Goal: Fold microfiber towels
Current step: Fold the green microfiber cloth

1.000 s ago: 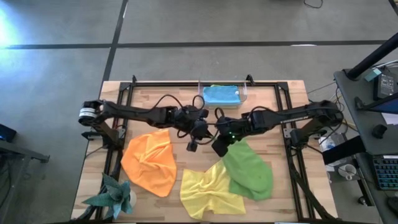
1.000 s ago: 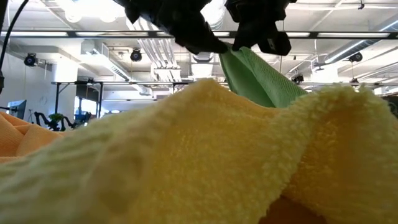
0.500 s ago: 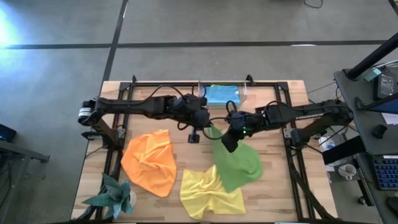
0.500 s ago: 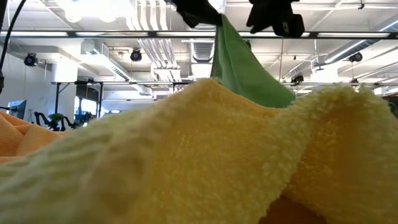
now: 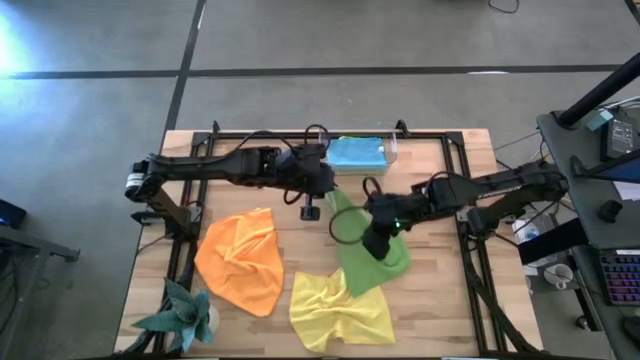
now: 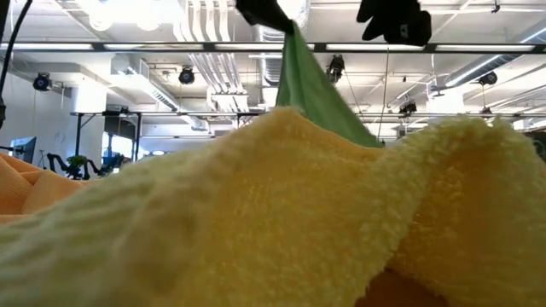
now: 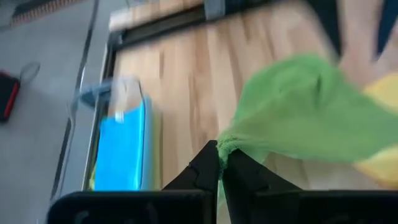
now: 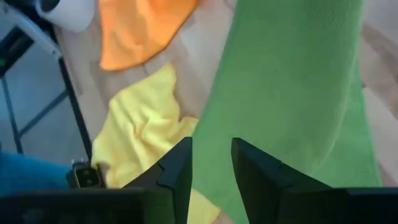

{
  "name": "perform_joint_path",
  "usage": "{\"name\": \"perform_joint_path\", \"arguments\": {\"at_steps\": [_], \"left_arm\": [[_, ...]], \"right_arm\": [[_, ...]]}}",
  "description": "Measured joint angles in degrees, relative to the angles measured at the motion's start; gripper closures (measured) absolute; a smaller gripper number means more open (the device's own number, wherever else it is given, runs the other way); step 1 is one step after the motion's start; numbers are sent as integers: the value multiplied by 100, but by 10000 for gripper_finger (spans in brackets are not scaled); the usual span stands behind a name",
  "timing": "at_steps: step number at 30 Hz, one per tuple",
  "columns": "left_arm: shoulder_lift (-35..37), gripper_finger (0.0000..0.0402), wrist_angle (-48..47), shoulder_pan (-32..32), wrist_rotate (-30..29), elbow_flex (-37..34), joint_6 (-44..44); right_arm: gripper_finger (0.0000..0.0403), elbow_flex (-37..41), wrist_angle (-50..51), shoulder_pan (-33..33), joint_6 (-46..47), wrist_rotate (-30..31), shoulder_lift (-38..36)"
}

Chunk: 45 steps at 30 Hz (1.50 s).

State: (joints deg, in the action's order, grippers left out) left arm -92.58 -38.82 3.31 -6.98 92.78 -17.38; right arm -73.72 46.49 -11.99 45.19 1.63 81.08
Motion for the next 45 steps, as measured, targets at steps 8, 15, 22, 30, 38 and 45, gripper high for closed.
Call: {"name": "perform_joint_path", "arguments": {"at_steps": [8,15,22,30,38,45], "left_arm": [[-7,401,-748,1,-258,-259,-5],[-9,401,-811,7,-389,-792,35],[-11,401,-813,7,-389,-967,59],[-11,401,-822,7,-398,-956,63],[-11,401,-837,4,-400,-954,72],[-11,401,-880,-7,-400,-954,358]], "right_arm": [[294,131,1,-435,463,549,384],[251,114,-214,-710,708,397,901],[228,103,-397,-1107,690,259,1422],[227,103,-736,-1347,1371,122,1965],[227,-75,-862,-1454,2075,-72,2352],[227,-347,-884,-1462,2277,-58,2730]]}}
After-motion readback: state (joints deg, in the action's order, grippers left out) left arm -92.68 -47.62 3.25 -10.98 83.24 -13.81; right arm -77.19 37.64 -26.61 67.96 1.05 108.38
